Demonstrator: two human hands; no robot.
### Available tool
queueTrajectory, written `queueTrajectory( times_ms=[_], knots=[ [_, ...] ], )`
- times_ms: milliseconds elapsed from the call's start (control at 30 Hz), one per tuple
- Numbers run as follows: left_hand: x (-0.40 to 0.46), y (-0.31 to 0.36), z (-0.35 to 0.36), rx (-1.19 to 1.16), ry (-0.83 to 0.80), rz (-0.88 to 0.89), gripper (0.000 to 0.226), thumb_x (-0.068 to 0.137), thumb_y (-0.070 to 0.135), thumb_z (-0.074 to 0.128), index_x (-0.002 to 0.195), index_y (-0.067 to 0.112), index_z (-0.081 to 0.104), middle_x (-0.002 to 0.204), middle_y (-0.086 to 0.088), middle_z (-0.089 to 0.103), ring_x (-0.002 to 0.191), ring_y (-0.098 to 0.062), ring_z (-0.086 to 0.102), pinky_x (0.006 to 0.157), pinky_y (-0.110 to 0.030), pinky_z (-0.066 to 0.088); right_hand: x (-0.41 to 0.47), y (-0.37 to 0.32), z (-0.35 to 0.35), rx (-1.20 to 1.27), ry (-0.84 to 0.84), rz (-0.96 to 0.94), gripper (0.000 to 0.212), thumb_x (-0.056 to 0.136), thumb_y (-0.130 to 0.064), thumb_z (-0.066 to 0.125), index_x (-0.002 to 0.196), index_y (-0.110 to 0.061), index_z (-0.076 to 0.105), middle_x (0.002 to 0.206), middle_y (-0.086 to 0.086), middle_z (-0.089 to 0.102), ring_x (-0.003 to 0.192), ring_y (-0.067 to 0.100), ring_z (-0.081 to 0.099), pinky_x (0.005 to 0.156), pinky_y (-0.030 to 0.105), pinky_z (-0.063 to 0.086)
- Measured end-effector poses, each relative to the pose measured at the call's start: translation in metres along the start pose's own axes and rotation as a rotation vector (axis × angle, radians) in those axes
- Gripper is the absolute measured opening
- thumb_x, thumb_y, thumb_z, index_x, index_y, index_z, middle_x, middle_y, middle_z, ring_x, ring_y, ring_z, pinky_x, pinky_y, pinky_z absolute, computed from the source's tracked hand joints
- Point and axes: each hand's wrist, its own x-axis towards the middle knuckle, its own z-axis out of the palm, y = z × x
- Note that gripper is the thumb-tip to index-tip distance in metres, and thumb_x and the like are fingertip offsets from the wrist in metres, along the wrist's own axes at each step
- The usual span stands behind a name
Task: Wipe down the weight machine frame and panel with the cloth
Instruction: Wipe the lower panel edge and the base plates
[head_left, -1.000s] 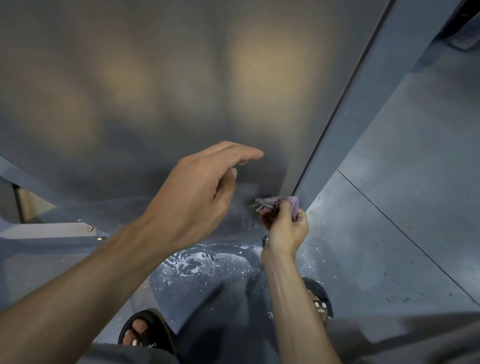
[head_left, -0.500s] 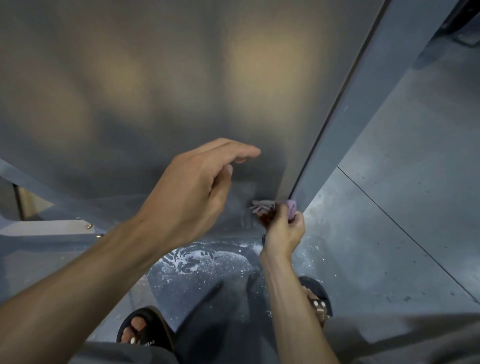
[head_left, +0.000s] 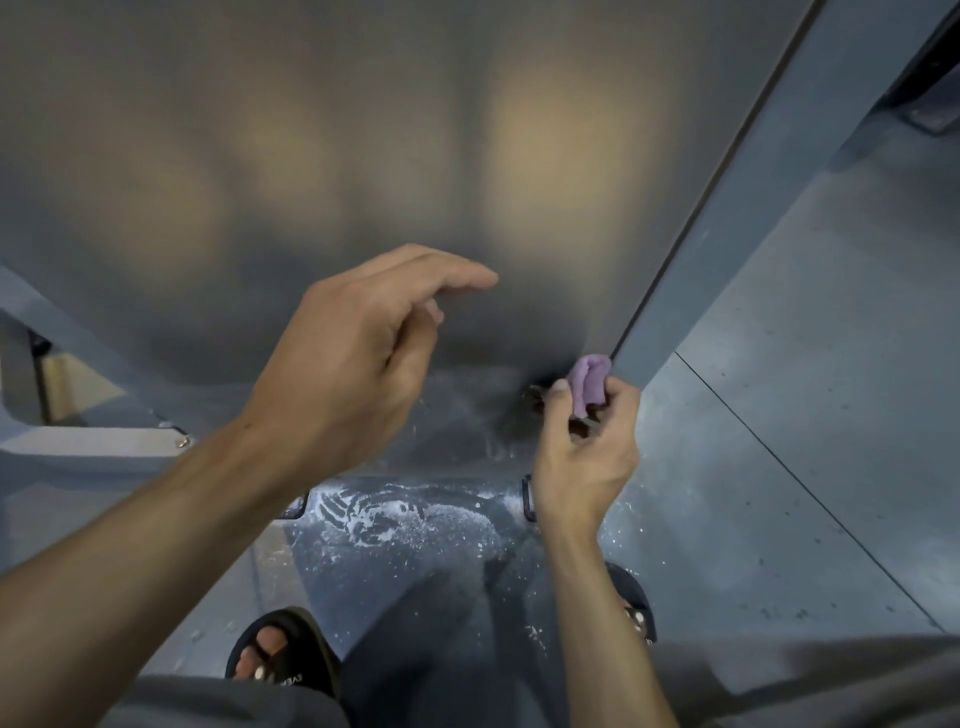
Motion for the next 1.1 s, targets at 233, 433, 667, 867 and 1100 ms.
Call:
queueTrajectory(
  times_ms=[233,433,667,867,1100],
  knots=[
    [-0.013,-0.017,-0.019,0.064,0.018,-0.037,0.043,0.094,-0.010,0.055,0.122,0.018,0.071,0.116,0.007,0.070,0.104,-0.008,0.066,0.094,-0.013,0.044,-0.026,-0.010,0.032,-0.135,-0.217,-0.353,0.015,0.087,-0.009,0.066,0.092,-0.013,0.053,0.078,-0.003,0.054,0.070,0.015,0.047,0.065,0.025,0.037],
    [-0.024,-0.031,-0.031,0.059,0.041,-0.080,0.040,0.096,-0.009,0.056,0.122,0.016,0.072,0.111,0.014,0.067,0.106,0.007,0.060,0.093,-0.003,0.036,-0.008,0.004,0.005,-0.195,-0.113,-0.175,0.017,0.090,-0.015,0.068,0.094,-0.025,0.056,0.070,-0.012,0.056,0.060,0.009,0.050,0.060,0.018,0.041],
    [-0.040,-0.050,-0.048,0.069,0.086,-0.182,0.042,0.095,-0.009,0.054,0.122,0.019,0.071,0.113,0.015,0.067,0.104,0.016,0.058,0.091,0.000,0.035,-0.025,-0.018,0.034,-0.181,-0.150,-0.248,0.018,0.085,-0.013,0.070,0.087,-0.018,0.052,0.068,-0.003,0.055,0.061,0.016,0.044,0.060,0.025,0.027],
    [-0.048,-0.069,-0.058,-0.010,0.138,-0.299,0.042,0.095,-0.011,0.051,0.120,0.017,0.071,0.111,0.006,0.072,0.104,0.001,0.066,0.097,-0.007,0.043,-0.033,-0.018,0.035,-0.190,-0.355,-0.287,0.018,0.090,-0.020,0.071,0.087,-0.020,0.052,0.069,-0.011,0.057,0.061,0.012,0.051,0.060,0.029,0.046],
    [-0.065,-0.088,-0.070,-0.006,0.181,-0.380,0.042,0.094,-0.013,0.049,0.118,0.014,0.071,0.111,0.002,0.071,0.096,0.015,0.061,0.093,-0.002,0.041,-0.010,-0.012,0.004,-0.229,-0.129,-0.153,0.015,0.090,-0.017,0.068,0.091,-0.018,0.054,0.070,-0.002,0.059,0.064,0.024,0.055,0.064,0.039,0.048]
  ],
)
